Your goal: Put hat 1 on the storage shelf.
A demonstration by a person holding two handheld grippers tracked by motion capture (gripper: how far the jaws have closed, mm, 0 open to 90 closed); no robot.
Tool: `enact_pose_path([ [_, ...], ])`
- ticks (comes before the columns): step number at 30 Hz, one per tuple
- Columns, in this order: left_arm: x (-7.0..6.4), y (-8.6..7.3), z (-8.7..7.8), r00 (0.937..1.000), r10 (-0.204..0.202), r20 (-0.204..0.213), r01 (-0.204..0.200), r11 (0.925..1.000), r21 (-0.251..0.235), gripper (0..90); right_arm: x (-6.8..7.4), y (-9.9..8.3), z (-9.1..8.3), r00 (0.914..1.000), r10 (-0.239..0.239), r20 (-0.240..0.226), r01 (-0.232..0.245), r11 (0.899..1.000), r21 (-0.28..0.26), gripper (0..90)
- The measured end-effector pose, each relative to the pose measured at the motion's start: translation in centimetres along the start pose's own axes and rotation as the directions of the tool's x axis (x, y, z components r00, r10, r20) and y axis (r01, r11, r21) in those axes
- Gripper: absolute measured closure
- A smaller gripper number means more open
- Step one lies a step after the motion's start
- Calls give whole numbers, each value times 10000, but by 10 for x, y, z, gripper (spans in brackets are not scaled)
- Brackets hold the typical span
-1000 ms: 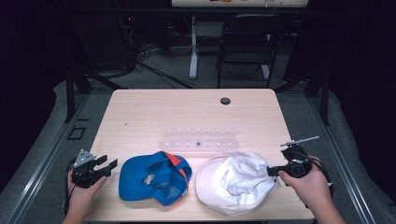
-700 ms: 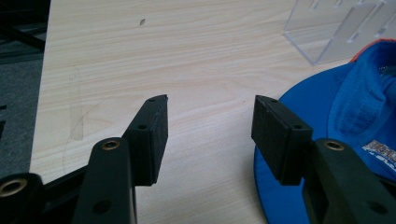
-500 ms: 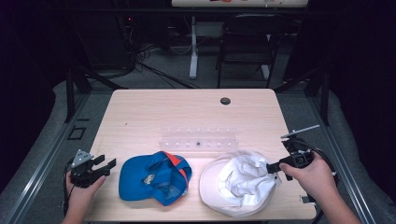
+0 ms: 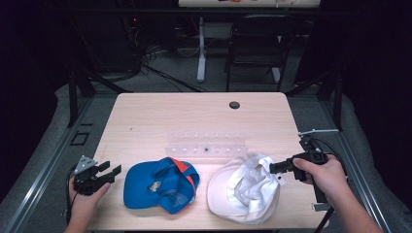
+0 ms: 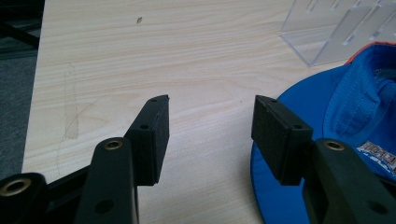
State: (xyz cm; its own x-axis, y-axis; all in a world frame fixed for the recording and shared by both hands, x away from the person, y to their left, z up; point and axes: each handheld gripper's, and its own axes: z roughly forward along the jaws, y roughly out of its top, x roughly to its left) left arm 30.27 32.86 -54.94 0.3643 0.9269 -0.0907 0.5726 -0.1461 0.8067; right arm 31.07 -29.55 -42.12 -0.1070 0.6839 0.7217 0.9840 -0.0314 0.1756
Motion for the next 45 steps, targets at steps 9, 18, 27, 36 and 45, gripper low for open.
enact_pose_path([
  [9, -1, 1, 0, 10000, 13, -3, -13, 10000, -46, 473, 20, 1, -6, 9770, -136, -2130, -70, 9954, -953, 822],
  [18, -5, 4, -3, 9998, 141, 156, -140, 9999, -73, 477, 44, 9, -9, 9620, -680, -2645, 315, 9897, -1397, 821],
  [27, -15, 11, -6, 9994, 161, 297, -152, 9994, -299, 508, 64, 24, -12, 9634, -862, -2538, 412, 9832, -1777, 821],
  [36, -19, 19, -14, 9995, 82, 302, -65, 9983, -577, 539, 87, 44, -6, 9583, -999, -2676, 472, 9794, -1964, 821],
  [45, -35, 24, -14, 9956, 699, 625, -661, 9959, -611, 548, 109, 61, 2, 9559, -1152, -2702, 613, 9778, -2002, 821],
])
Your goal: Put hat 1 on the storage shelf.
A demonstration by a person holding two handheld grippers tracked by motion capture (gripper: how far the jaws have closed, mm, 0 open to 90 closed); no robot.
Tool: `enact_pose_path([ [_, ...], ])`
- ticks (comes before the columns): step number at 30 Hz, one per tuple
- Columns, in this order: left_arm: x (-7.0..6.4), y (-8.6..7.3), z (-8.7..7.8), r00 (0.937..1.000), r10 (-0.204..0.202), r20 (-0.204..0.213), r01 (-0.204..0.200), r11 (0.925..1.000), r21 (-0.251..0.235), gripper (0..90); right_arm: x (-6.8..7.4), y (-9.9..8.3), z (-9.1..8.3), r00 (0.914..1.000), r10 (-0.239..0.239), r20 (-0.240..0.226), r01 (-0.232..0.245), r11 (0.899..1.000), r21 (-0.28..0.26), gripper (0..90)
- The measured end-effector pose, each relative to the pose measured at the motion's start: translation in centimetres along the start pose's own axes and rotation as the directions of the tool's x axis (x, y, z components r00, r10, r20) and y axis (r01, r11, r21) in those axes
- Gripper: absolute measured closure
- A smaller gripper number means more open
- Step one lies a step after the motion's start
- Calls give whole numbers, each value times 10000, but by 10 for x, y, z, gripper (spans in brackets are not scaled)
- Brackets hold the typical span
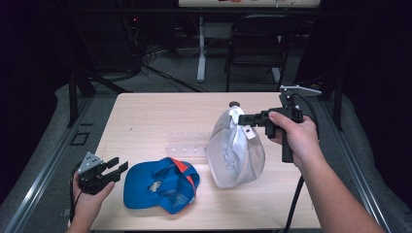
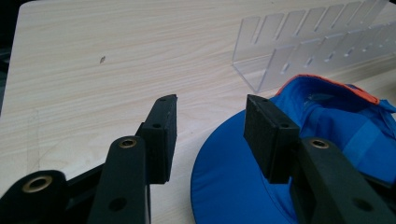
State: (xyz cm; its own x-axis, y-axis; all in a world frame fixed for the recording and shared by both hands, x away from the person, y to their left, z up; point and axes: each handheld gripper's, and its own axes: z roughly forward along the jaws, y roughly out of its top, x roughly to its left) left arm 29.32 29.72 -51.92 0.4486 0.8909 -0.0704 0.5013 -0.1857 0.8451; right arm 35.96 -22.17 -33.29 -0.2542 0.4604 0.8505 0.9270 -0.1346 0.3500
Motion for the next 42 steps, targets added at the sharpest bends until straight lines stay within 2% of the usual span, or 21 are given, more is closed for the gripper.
enact_pose_path([
  [3, -3, -1, 1, 9996, 259, -124, -258, 9997, 18, 547, 8, 9, 9, 9999, -54, -130, 54, 10000, -71, 821],
  [5, -3, -1, 1, 9995, 284, -134, -283, 9996, 74, 547, 10, 11, 11, 9999, -58, -140, 57, 9999, -92, 821],
  [7, -2, -2, 1, 9997, 226, -127, -224, 9996, 151, 547, 13, 14, 16, 9998, -57, -201, 54, 9999, -129, 821],
  [12, -1, -5, 2, 9999, 129, -91, -129, 9999, 0, 559, 19, 27, 31, 9995, 33, -298, -43, 9995, -325, 820],
  [19, 1, -5, 2, 9998, 40, -193, -38, 10000, 76, 569, 22, 40, 45, 9996, 174, -224, -186, 9983, -551, 821],
  [21, 1, -6, 2, 10000, -34, -57, 34, 10000, 90, 576, 24, 45, 49, 9997, 203, -141, -212, 9975, -681, 821],
  [22, 0, -6, 4, 9999, -27, 146, 26, 9999, 125, 585, 25, 49, 52, 9996, 253, -126, -262, 9964, -802, 820],
  [25, -3, -6, 6, 9998, 114, 160, -118, 9996, 271, 585, 27, 53, 55, 9996, 265, -83, -272, 9954, -916, 820],
  [28, -6, -5, 7, 9994, 231, 241, -239, 9991, 347, 584, 31, 58, 60, 9997, 255, 35, -250, 9940, -1061, 820],
  [31, -11, -3, 9, 9989, 258, 384, -267, 9994, 225, 583, 33, 62, 65, 9996, 281, 84, -269, 9925, -1189, 820],
  [32, -15, 0, 9, 9977, 314, 593, -332, 9990, 302, 588, 33, 64, 69, 9994, 325, 94, -310, 9913, -1278, 820],
  [33, -15, 0, 9, 9977, 314, 593, -332, 9990, 302, 610, 33, 64, 69, 9994, 325, 94, -310, 9913, -1278, 820],
  [34, -16, 2, 10, 9959, 343, 835, -368, 9989, 295, 610, 33, 65, 71, 9994, 351, 75, -338, 9907, -1318, 820],
  [38, -30, 11, 14, 9926, 512, 1102, -525, 9986, 94, 637, 33, 64, 82, 9993, 364, 85, -349, 9899, -1376, 820],
  [42, -49, 24, 20, 9854, 1119, 1283, -1131, 9936, 18, 609, 33, 63, 91, 9991, 427, 16, -421, 9895, -1384, 820],
])
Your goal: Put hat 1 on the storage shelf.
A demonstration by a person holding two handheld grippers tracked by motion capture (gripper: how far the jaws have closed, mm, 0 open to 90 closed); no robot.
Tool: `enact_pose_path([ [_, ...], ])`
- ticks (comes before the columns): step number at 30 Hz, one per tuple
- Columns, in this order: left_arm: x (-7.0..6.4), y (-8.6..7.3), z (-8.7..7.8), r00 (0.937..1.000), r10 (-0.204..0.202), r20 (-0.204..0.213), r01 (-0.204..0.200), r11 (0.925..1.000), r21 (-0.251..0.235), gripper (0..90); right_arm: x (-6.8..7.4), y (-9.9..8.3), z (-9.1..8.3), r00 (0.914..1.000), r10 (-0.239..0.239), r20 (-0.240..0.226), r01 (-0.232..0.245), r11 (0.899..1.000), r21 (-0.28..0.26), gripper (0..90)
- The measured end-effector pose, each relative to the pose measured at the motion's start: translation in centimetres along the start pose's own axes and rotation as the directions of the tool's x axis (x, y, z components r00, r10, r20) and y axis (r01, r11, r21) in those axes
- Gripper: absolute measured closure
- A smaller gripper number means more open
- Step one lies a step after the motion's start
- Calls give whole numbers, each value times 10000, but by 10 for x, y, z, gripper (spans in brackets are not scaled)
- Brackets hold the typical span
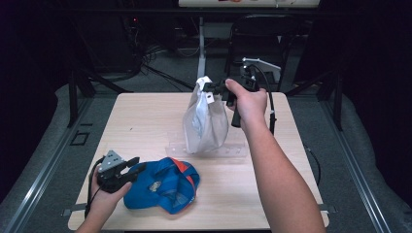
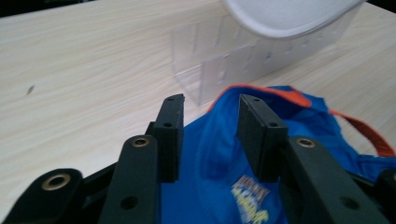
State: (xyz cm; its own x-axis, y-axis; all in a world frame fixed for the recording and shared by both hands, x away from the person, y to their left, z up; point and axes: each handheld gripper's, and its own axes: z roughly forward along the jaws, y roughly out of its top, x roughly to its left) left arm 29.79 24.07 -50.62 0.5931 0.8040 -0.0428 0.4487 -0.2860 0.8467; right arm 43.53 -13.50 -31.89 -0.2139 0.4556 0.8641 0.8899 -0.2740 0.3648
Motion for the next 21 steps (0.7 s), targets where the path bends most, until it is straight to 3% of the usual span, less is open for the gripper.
enact_pose_path([
  [2, -14, 14, 11, 9994, 321, 117, -319, 9994, -162, 564, -1, -2, 4, 10000, -3, 63, 3, 10000, 55, 820],
  [3, -14, 14, 11, 9994, 321, 117, -319, 9994, -162, 548, -1, -2, 4, 10000, -3, 63, 3, 10000, 55, 820],
  [4, -25, 22, 19, 9984, 457, 319, -450, 9987, -229, 544, -1, -3, 6, 10000, -30, 59, 30, 10000, 62, 820],
  [6, -31, 26, 24, 9975, 604, 368, -594, 9978, -283, 533, -1, -3, 6, 10000, -51, 65, 51, 10000, 43, 820],
  [7, -44, 32, 33, 9942, 961, 482, -946, 9950, -313, 534, -1, -3, 6, 10000, -48, 62, 47, 10000, 52, 819],
  [8, -44, 32, 33, 9942, 961, 482, -946, 9950, -313, 534, -1, -3, 6, 10000, -48, 62, 47, 10000, 52, 819],
  [13, -71, 45, 53, 9864, 1522, 616, -1509, 9882, -249, 534, -1, -4, 3, 10000, -88, 44, 88, 10000, 38, 819],
  [14, -79, 48, 62, 9840, 1674, 615, -1666, 9859, -173, 533, -1, -4, 3, 9999, -97, 49, 97, 9999, 52, 819],
  [18, -90, 51, 73, 9799, 1911, 581, -1912, 9815, -44, 523, 1, -4, 0, 9999, -123, 45, 123, 9999, 14, 819],
  [20, -99, 54, 82, 9735, 2273, 244, -2274, 9738, 53, 522, 1, -4, 0, 9999, -119, 38, 119, 9999, 9, 819],
  [21, -99, 54, 82, 9735, 2273, 244, -2274, 9738, 53, 522, 1, -4, 0, 9999, -119, 38, 119, 9999, 9, 819],
])
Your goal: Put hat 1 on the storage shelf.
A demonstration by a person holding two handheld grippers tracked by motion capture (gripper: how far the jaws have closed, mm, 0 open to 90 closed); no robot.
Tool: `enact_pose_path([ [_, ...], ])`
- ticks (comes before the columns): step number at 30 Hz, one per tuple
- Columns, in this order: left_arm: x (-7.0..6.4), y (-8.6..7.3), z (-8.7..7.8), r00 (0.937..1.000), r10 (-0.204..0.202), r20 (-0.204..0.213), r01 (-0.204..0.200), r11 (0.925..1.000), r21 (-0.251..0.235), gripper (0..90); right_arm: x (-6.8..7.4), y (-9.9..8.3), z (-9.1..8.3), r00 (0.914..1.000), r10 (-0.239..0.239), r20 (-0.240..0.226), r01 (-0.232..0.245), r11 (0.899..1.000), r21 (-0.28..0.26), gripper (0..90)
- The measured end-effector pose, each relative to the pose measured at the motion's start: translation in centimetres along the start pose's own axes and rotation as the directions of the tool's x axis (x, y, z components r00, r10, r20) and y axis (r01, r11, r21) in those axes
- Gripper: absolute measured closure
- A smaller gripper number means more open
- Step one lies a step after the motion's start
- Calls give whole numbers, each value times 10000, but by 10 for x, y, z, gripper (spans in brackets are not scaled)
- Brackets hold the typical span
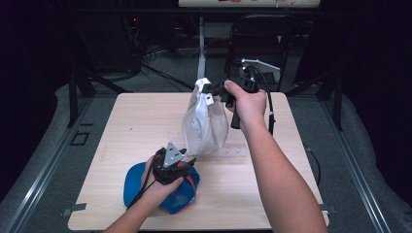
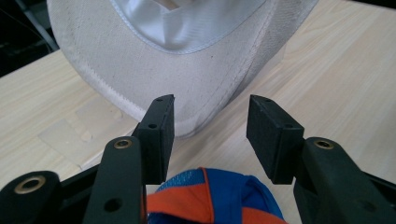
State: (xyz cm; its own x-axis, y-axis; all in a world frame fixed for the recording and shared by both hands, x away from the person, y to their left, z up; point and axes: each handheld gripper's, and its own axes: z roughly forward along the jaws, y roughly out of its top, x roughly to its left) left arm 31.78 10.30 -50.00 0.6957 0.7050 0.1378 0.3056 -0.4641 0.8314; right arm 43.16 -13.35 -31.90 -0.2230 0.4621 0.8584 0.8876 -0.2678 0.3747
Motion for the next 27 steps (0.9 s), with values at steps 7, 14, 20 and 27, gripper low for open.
enact_pose_path([
  [7, 2, 4, 9, 9990, 339, -280, -324, 9982, 510, 730, 2, -3, 1, 10000, -74, -16, 74, 9999, 86, 819],
  [14, 25, -1, 0, 9993, -355, 68, 354, 9993, 107, 818, 2, -4, 1, 9999, -130, -18, 130, 9998, 143, 819],
  [20, 39, -9, -2, 9964, -821, 200, 820, 9966, 56, 819, 2, -5, 7, 9998, -187, 15, 186, 9995, 246, 819],
  [27, 50, -17, -1, 9905, -1277, 510, 1278, 9918, 9, 825, -1, -7, 17, 9998, -193, 51, 191, 9989, 418, 819],
])
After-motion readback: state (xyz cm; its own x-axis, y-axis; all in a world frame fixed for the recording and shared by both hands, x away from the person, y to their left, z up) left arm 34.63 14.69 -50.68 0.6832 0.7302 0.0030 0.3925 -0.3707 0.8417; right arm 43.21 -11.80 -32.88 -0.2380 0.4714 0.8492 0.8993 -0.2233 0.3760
